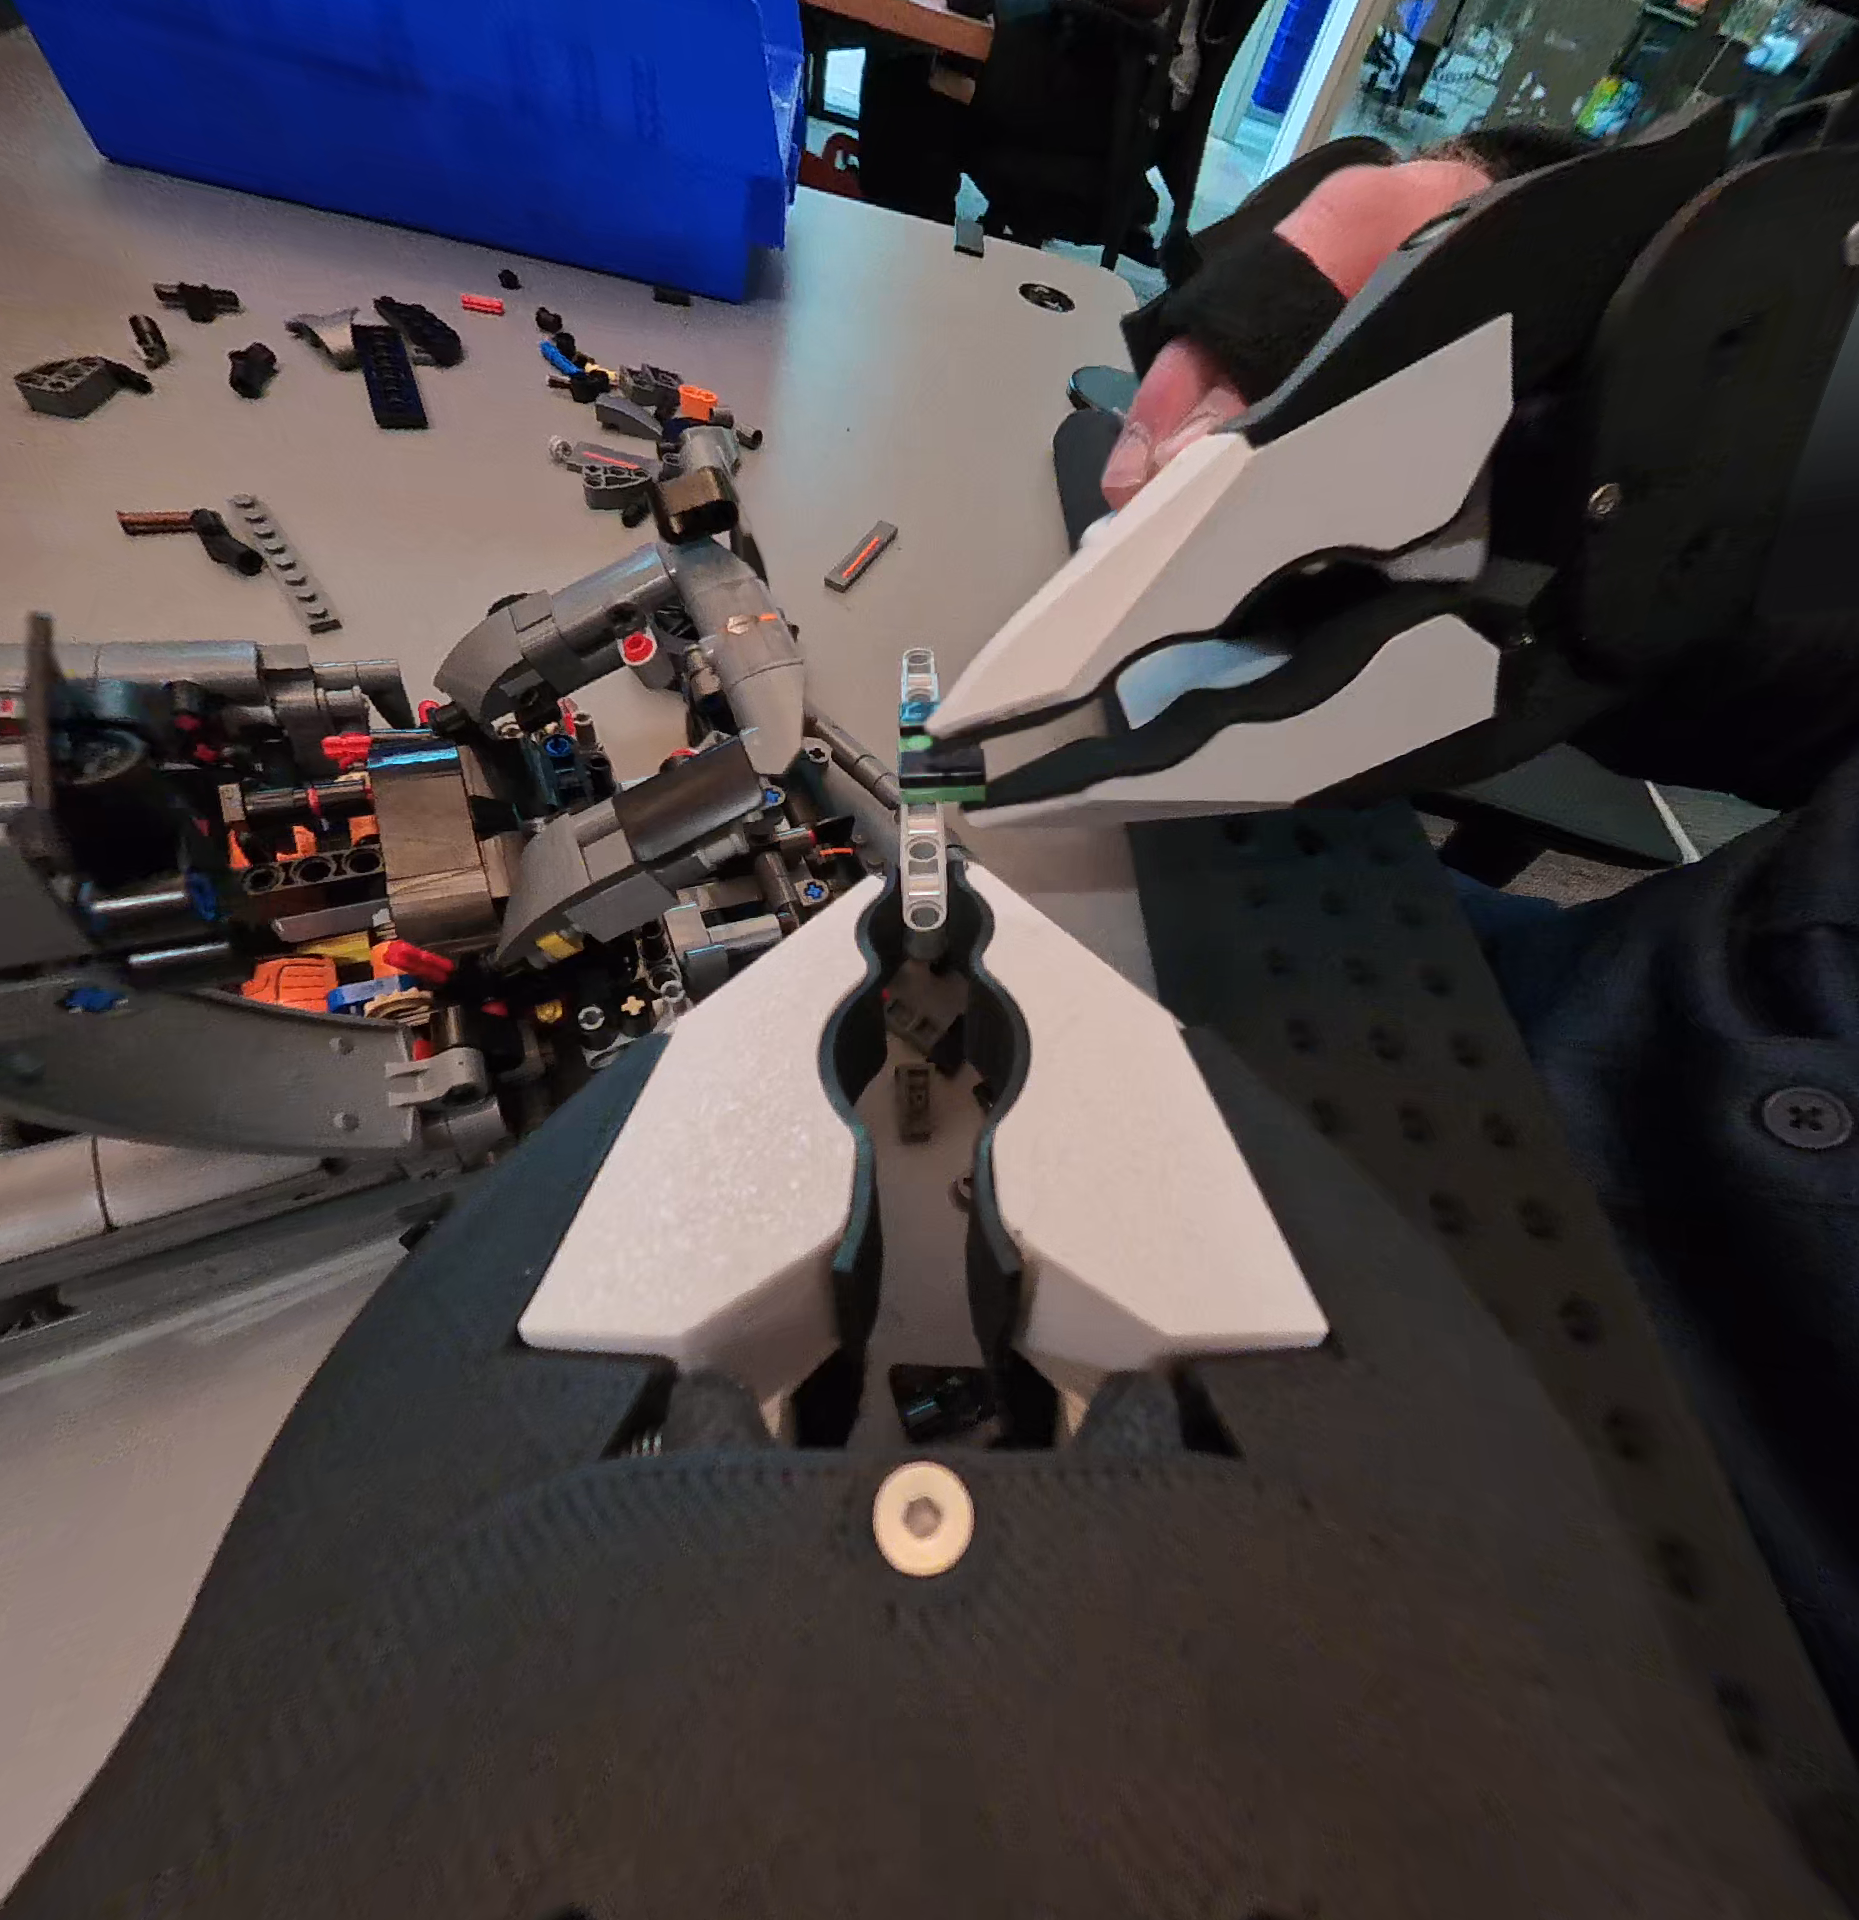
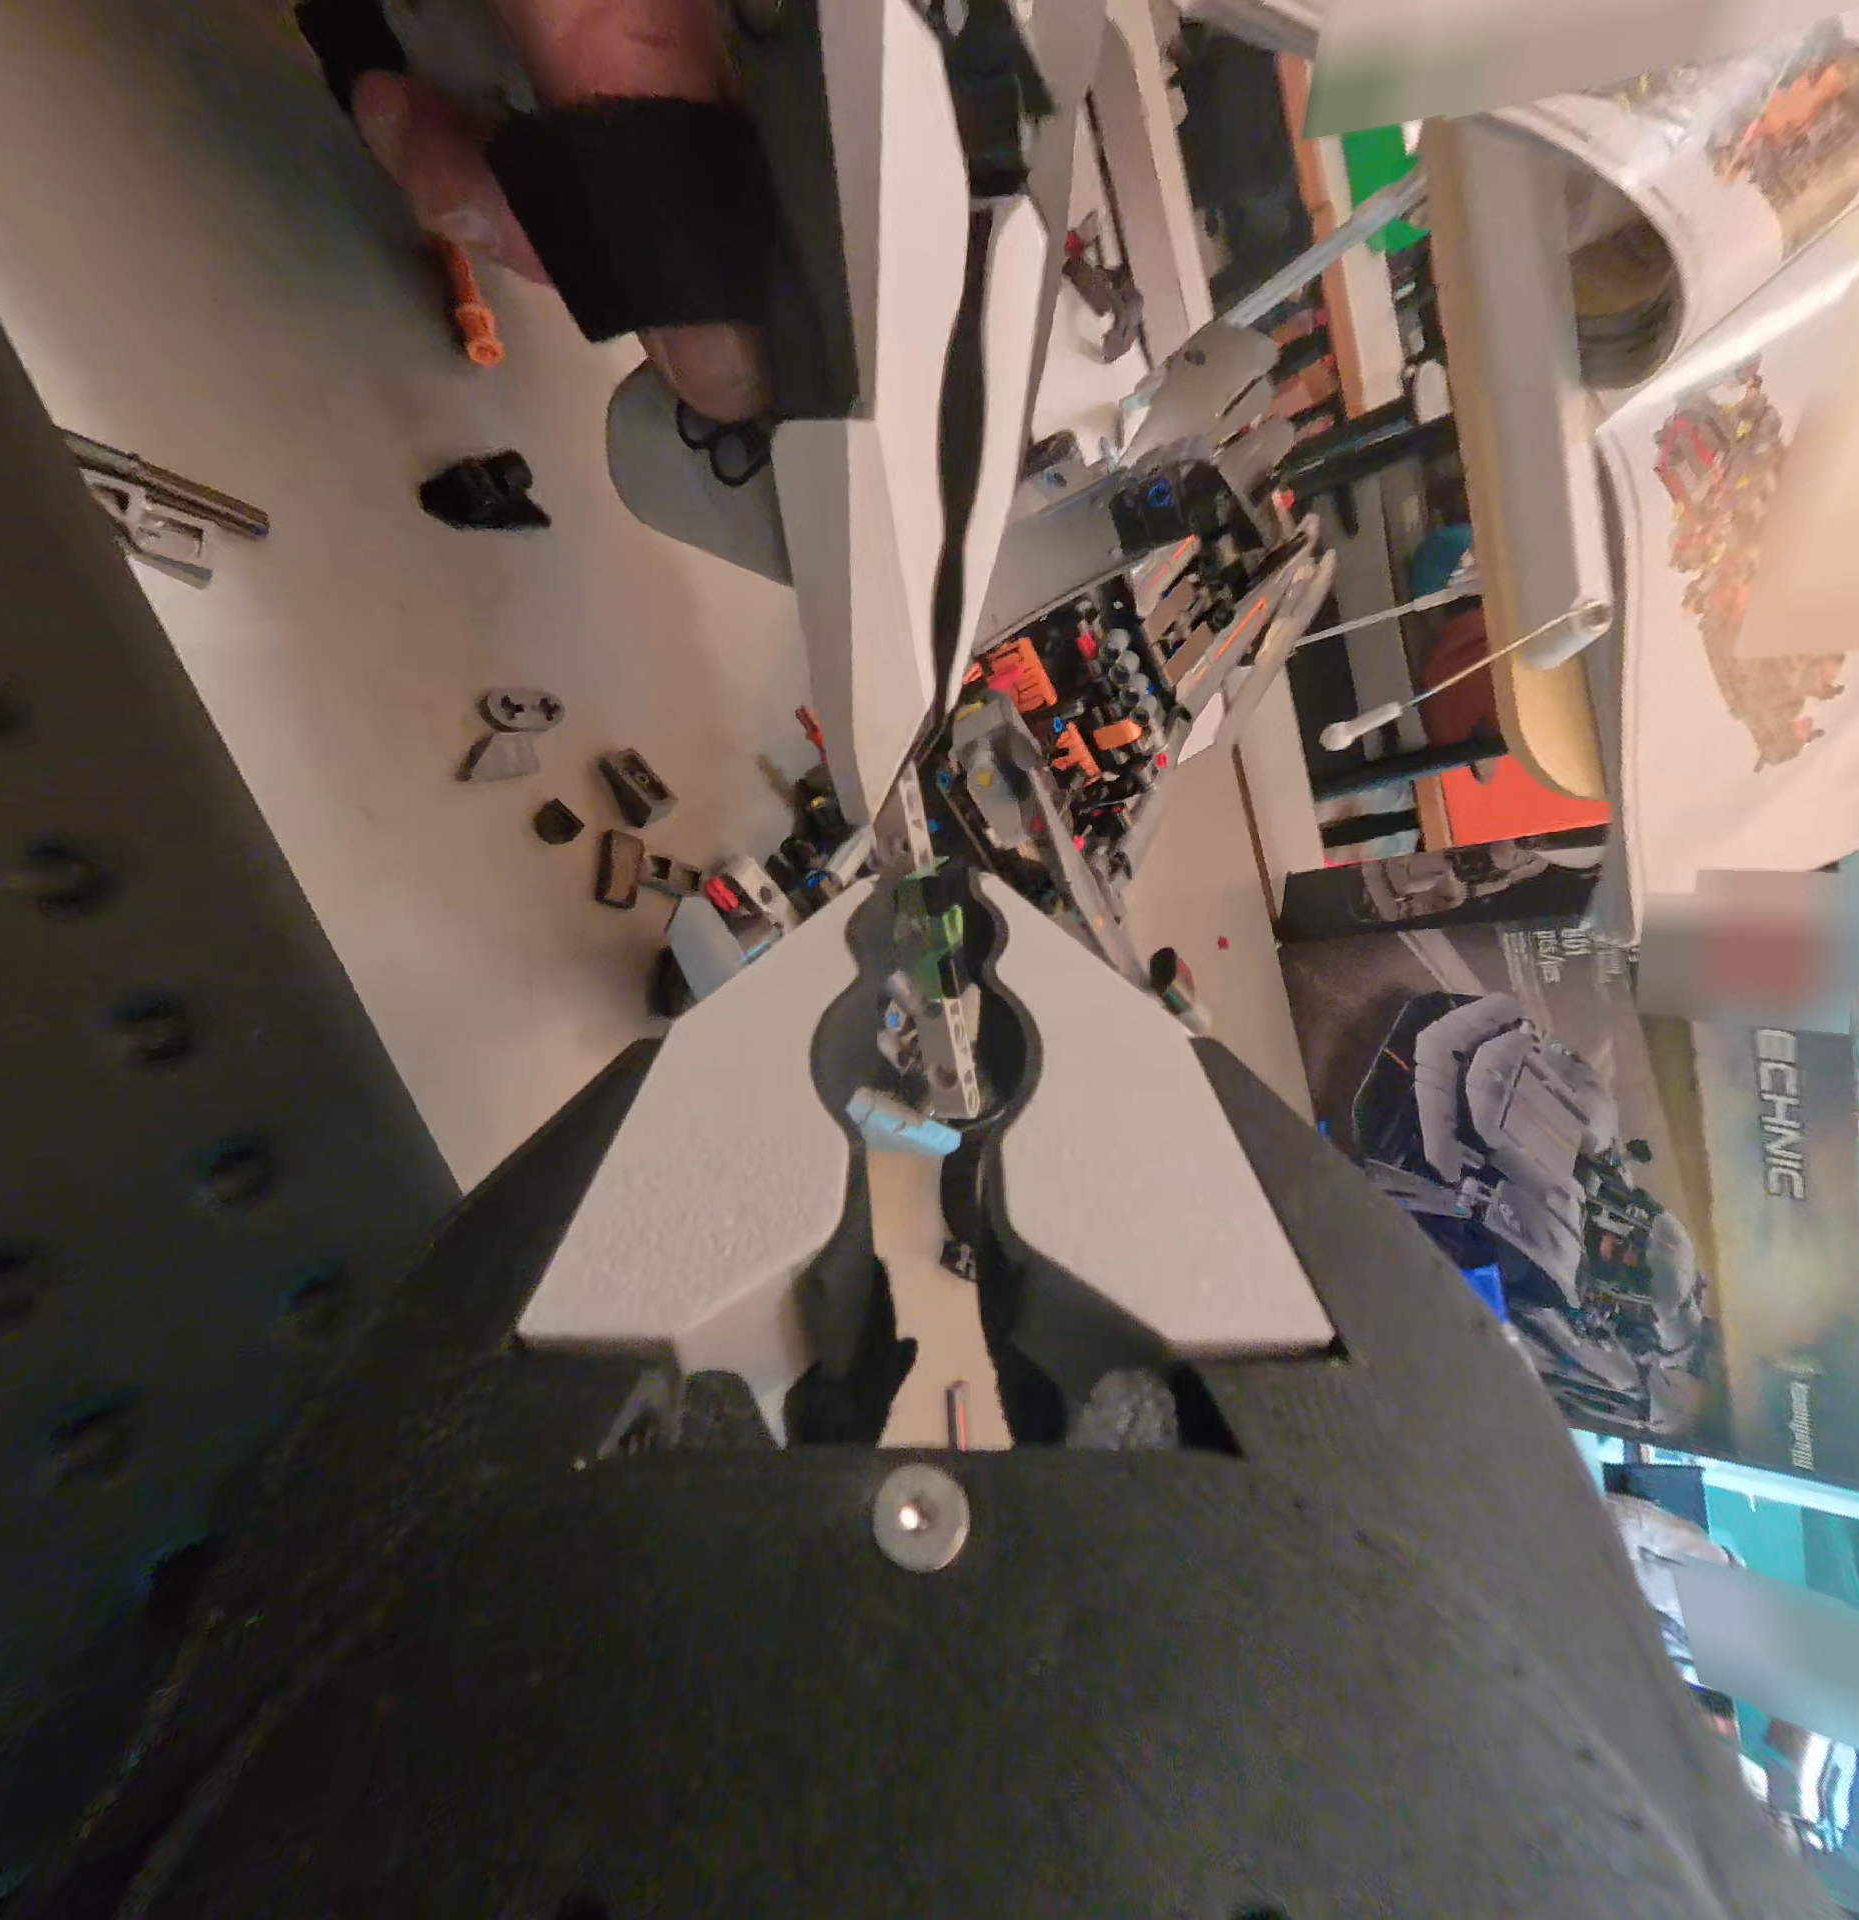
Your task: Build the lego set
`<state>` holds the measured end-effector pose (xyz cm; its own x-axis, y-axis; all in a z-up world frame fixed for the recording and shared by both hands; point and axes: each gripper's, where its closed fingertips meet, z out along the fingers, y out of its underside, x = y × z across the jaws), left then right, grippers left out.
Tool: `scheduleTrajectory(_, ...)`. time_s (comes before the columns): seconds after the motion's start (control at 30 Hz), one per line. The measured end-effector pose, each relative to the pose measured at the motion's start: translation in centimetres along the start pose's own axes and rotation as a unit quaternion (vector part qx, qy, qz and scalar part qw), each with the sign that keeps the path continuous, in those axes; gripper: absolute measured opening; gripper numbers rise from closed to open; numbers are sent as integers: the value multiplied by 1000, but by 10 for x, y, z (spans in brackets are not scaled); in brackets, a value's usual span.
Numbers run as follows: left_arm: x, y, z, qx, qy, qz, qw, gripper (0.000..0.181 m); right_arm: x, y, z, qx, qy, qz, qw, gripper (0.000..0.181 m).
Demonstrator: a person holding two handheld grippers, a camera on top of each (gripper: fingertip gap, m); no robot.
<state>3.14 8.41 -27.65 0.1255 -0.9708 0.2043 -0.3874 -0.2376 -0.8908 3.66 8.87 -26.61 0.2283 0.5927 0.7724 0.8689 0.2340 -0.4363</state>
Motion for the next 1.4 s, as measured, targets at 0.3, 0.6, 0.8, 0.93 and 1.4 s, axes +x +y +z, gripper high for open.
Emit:
scheduleTrajectory(0.3,-4,5,0,-18,-13,38,999,17,5,5,4,2,24,-56,998,4)
scheduleTrajectory(0.6,-36,18,-21,-69,-99,224,967,14,-2,20,33,28,19,-180,983,4)
scheduleTrajectory(0.8,-42,28,-17,-98,-128,296,942,15,-1,18,43,43,37,-204,977,4)
scheduleTrajectory(0.93,-40,28,-15,-95,-133,318,934,15,-2,8,43,57,42,-214,974,4)
scheduleTrajectory(1.4,-43,31,-9,-110,-153,337,923,11,13,21,58,67,55,-255,963,4)
